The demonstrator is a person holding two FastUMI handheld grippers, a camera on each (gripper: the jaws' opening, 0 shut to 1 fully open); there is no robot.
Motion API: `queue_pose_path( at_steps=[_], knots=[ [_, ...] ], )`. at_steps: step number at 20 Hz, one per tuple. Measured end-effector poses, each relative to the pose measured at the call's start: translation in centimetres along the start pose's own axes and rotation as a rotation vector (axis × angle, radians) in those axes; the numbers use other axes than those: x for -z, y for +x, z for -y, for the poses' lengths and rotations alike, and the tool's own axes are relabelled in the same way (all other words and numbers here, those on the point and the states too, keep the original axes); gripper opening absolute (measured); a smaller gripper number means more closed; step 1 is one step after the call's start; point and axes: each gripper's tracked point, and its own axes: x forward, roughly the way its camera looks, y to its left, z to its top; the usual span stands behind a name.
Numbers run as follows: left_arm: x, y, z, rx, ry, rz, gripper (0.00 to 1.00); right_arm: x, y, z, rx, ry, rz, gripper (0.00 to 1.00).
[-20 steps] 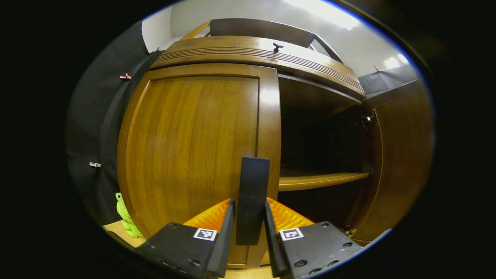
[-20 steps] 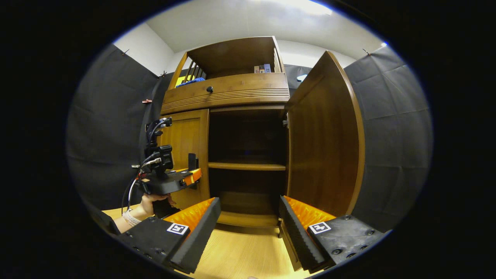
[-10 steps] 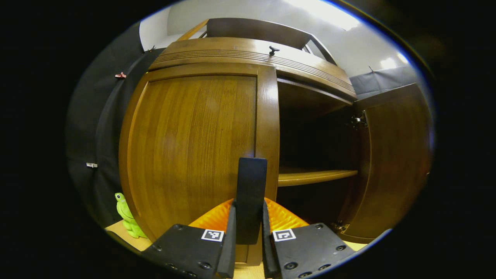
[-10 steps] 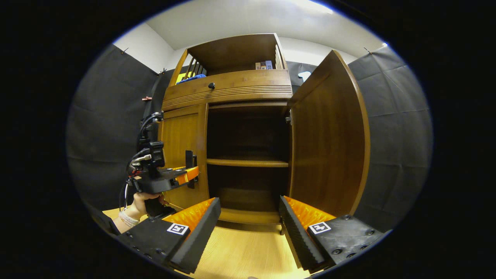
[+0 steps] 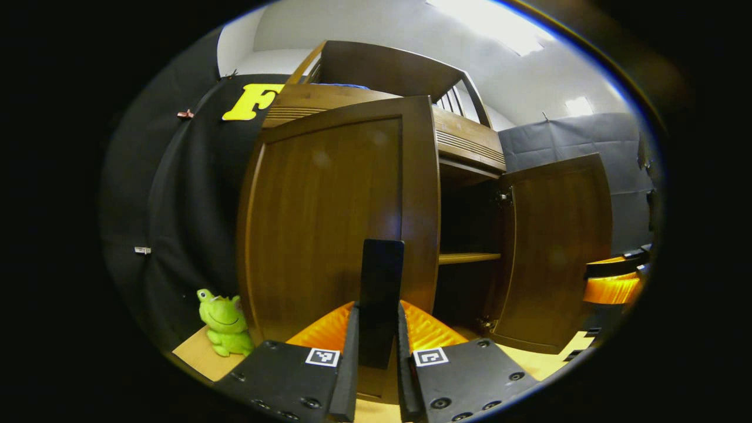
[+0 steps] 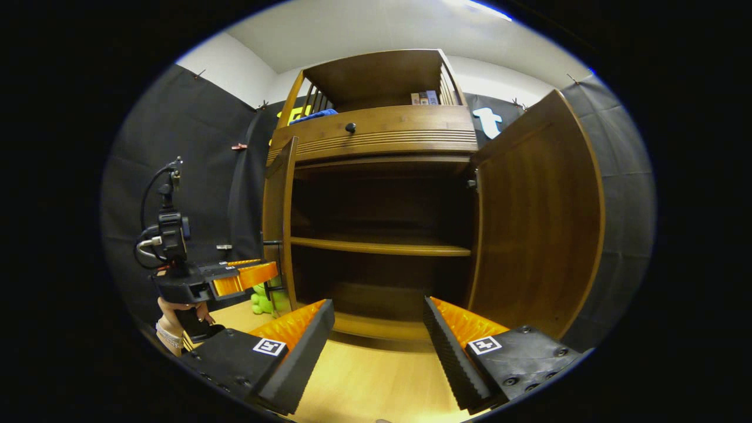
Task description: Open the right door of the double-door shoe cabinet with the right hand, and open the left door with the left hand.
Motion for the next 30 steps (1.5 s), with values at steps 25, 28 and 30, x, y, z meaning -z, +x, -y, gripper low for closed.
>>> queue_pose_path(
  at_steps=[25, 28, 30],
  knots=[
    [-1.1, -10.7, -10.1, -0.156, 0.036, -0.059, 0.23, -0.2, 1.5, -10.4, -0.153, 0.006, 0.022, 0.96],
    [-1.2, -11.3, -11.9, -0.214, 0.039, -0.065, 0.19, -0.1, 1.6, -10.8, -0.165, 0.004, 0.020, 0.96],
    [-1.3, -11.7, -12.9, -0.252, 0.028, -0.066, 0.18, 0.1, 1.7, -11.2, -0.177, 0.001, 0.016, 0.97]
  ],
)
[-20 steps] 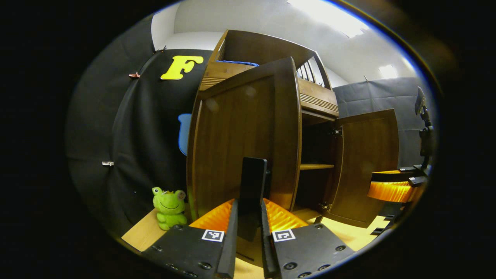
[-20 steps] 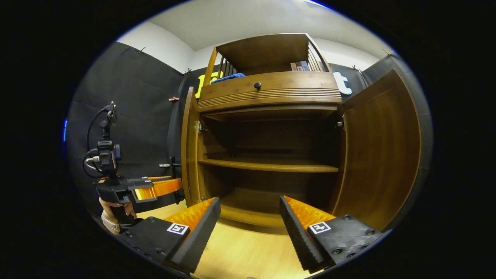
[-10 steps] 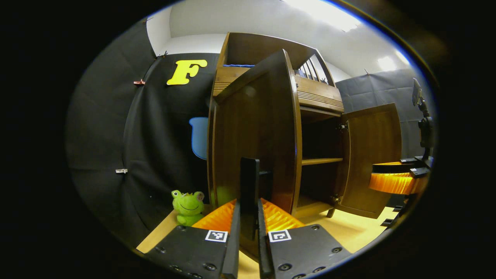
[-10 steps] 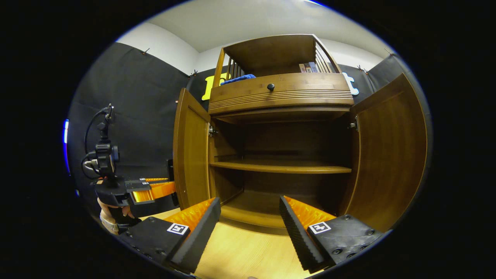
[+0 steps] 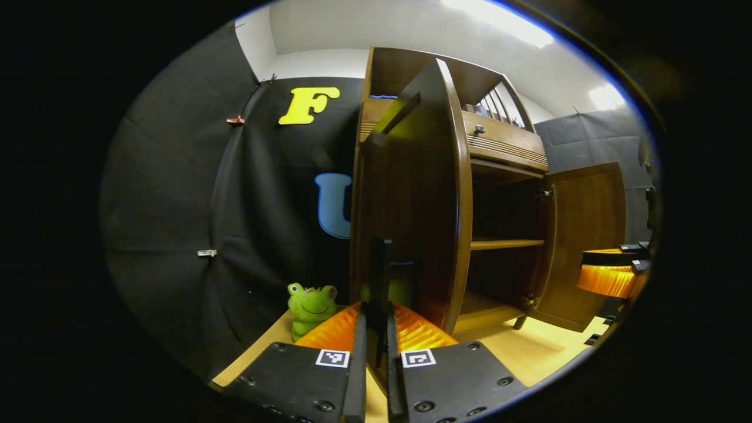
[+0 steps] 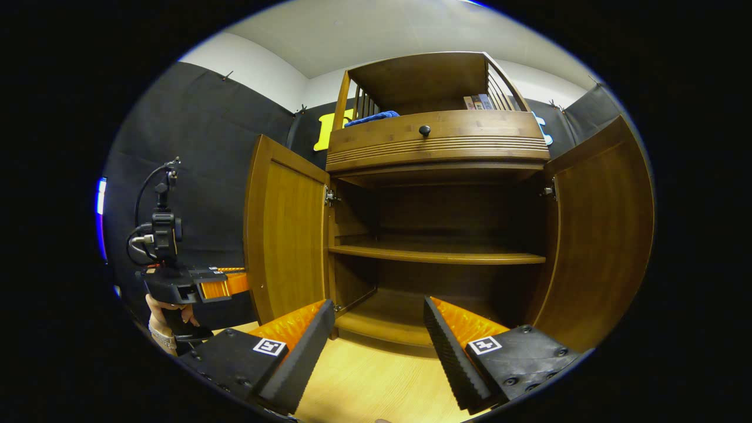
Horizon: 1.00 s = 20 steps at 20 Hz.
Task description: Open the right door of the double-door shoe cabinet with the right hand, and open the left door with the left hand.
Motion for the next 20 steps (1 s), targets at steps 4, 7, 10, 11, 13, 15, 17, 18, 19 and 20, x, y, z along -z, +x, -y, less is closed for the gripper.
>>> queue_pose_path(
  at_steps=[4, 7, 10, 11, 13, 15, 17, 18, 19, 20],
  knots=[
    [-0.2, -0.5, -2.2, -0.070, 0.017, 0.005, 0.11, -0.2, 0.3, -1.0, -0.003, -0.013, 0.002, 0.97],
    [-0.8, -1.5, -2.5, -0.081, 0.030, 0.015, 0.01, -0.5, 0.1, -0.5, 0.016, -0.021, 0.012, 0.96],
    [-0.6, -3.1, -2.9, -0.106, 0.061, -0.008, 0.07, -0.7, -0.2, -0.5, 0.025, -0.010, 0.014, 0.96],
    [-0.6, -3.8, -3.0, -0.116, 0.071, -0.014, 0.09, -0.8, -0.4, -0.4, 0.029, -0.009, 0.016, 0.96],
    [-1.7, -5.1, -2.3, -0.109, 0.068, 0.008, 0.09, -0.8, -0.9, 0.0, 0.046, -0.015, 0.022, 0.96],
    [-2.6, -6.4, -1.2, -0.076, 0.045, 0.024, 0.10, -0.9, -1.0, 0.5, 0.062, -0.015, 0.024, 0.95],
    [-3.2, -7.2, 0.8, -0.018, 0.033, 0.029, 0.09, -1.0, -1.1, 0.8, 0.075, -0.003, 0.021, 0.96],
    [-3.7, -7.4, 1.8, 0.002, 0.038, 0.039, 0.07, -1.0, -1.1, 0.9, 0.076, 0.006, 0.016, 0.96],
    [-4.0, -7.5, 2.9, 0.026, 0.046, 0.050, 0.01, -1.0, -1.3, 0.8, 0.073, 0.013, 0.009, 0.96],
    [-4.3, -7.4, 4.2, 0.056, 0.054, 0.057, 0.02, -0.9, -1.6, 0.9, 0.074, 0.017, 0.002, 0.96]
  ],
)
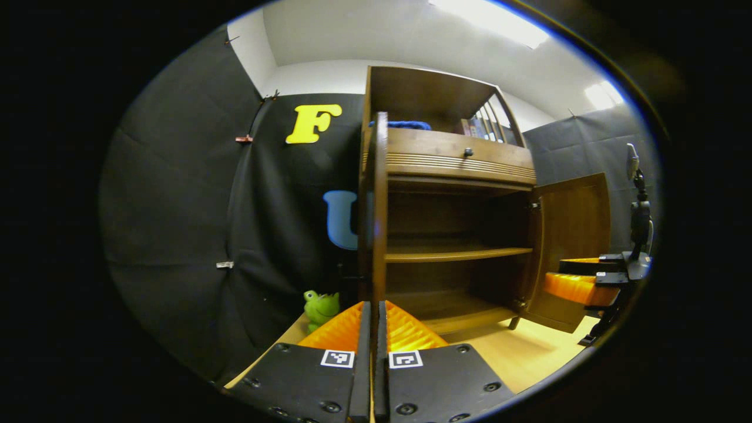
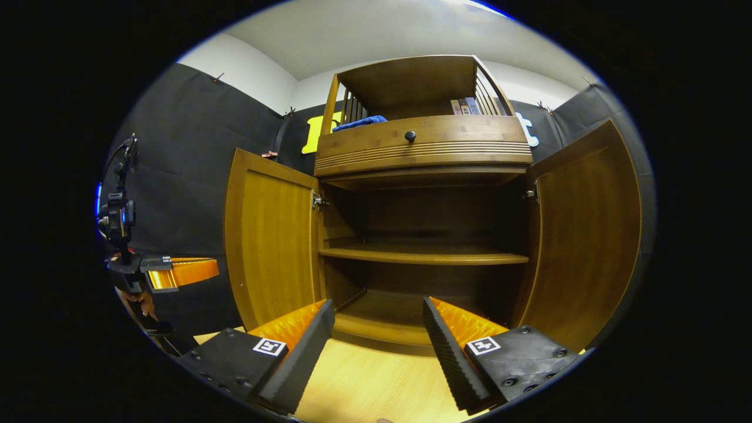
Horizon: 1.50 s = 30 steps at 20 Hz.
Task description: Open the right door of the double-door shoe cabinet with the right hand, and open the left door with the left hand.
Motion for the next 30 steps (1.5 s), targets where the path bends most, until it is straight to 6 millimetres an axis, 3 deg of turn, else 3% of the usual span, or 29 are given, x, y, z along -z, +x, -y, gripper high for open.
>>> queue_pose_path(
  at_steps=[1, 2, 10, 11, 12, 16, 20, 22, 23, 25, 29, 30],
  knots=[
    [0.0, 1.7, 2.1, 0.030, 0.003, -0.004, 0.02, 0.0, -0.4, 0.2, 0.006, -0.005, -0.004, 0.96],
    [0.0, 2.0, 3.2, 0.057, 0.005, -0.006, 0.07, 0.0, -0.8, 0.7, 0.019, -0.017, -0.006, 0.96],
    [-0.7, 5.2, 9.1, 0.164, 0.016, -0.007, 0.07, -1.8, -3.7, 4.2, 0.108, -0.066, 0.027, 0.95],
    [-0.7, 5.6, 9.8, 0.181, 0.017, -0.002, 0.13, -2.0, -3.9, 4.6, 0.115, -0.068, 0.033, 0.95],
    [-1.0, 5.9, 10.7, 0.201, 0.014, 0.007, 0.10, -2.2, -4.1, 4.9, 0.121, -0.072, 0.038, 0.95],
    [-2.0, 6.2, 12.0, 0.220, 0.022, 0.057, 0.54, -2.5, -4.6, 5.7, 0.137, -0.076, 0.045, 0.95],
    [-1.6, 6.6, 12.5, 0.214, 0.042, 0.049, 1.00, -2.5, -4.8, 6.4, 0.149, -0.080, 0.039, 0.96],
    [-1.4, 6.6, 12.9, 0.225, 0.030, 0.041, 1.00, -2.7, -4.8, 6.4, 0.149, -0.079, 0.038, 0.96],
    [-1.2, 6.6, 13.0, 0.228, 0.028, 0.035, 0.93, -2.8, -4.8, 6.5, 0.150, -0.081, 0.040, 0.96],
    [-1.3, 6.6, 13.0, 0.229, 0.030, 0.035, 1.00, -3.0, -4.9, 6.5, 0.153, -0.082, 0.045, 0.96],
    [-1.4, 6.3, 13.3, 0.237, 0.028, 0.041, 0.96, -3.4, -4.9, 6.4, 0.151, -0.075, 0.062, 0.96],
    [-1.5, 6.2, 13.2, 0.238, 0.027, 0.042, 1.00, -3.6, -4.9, 6.5, 0.152, -0.074, 0.066, 0.96]
  ],
)
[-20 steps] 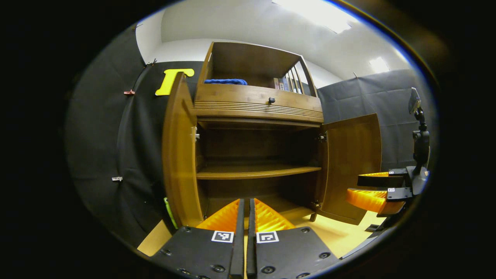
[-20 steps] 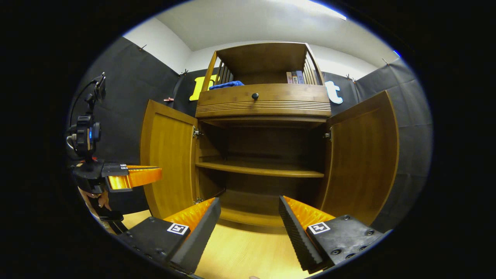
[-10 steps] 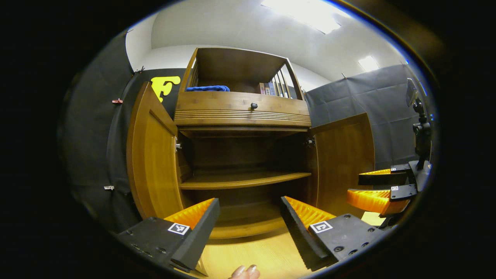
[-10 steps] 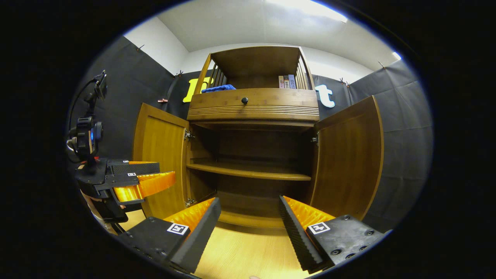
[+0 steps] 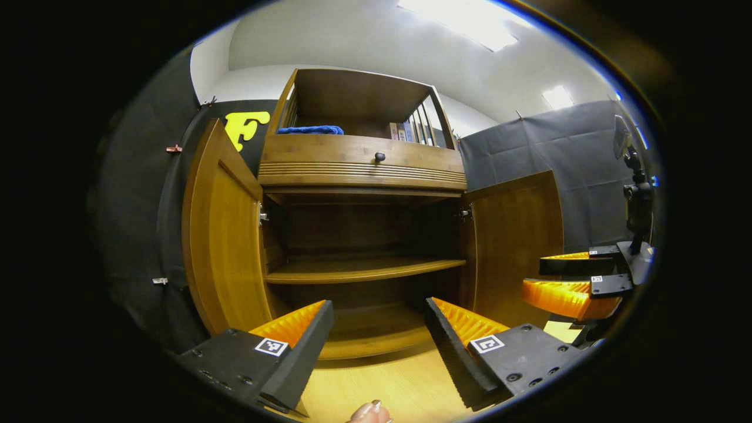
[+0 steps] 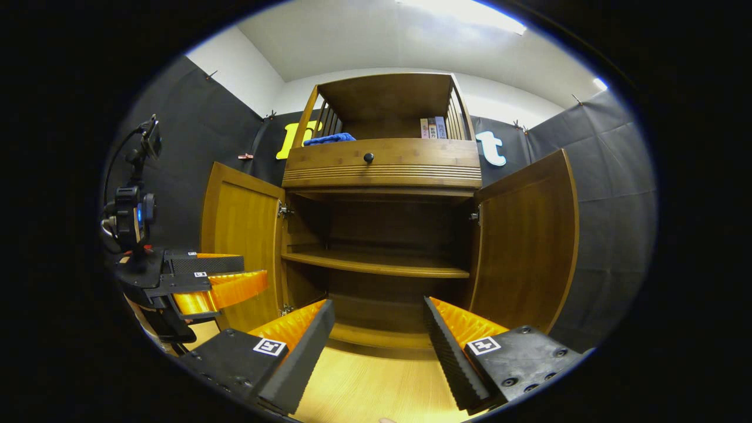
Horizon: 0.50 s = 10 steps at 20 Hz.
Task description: Open the right door of the double-door shoe cabinet with the right hand, and open the left door with the left hand.
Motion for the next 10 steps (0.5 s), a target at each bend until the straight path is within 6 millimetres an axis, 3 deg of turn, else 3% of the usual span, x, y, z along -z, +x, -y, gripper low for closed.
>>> queue_pose_path(
  at_steps=[10],
  knots=[
    [-0.01, -0.46, -0.05, 0.004, 0.003, -0.001, 1.00, -0.93, -0.09, -0.74, -0.006, -0.006, 0.031, 0.99]
  ],
)
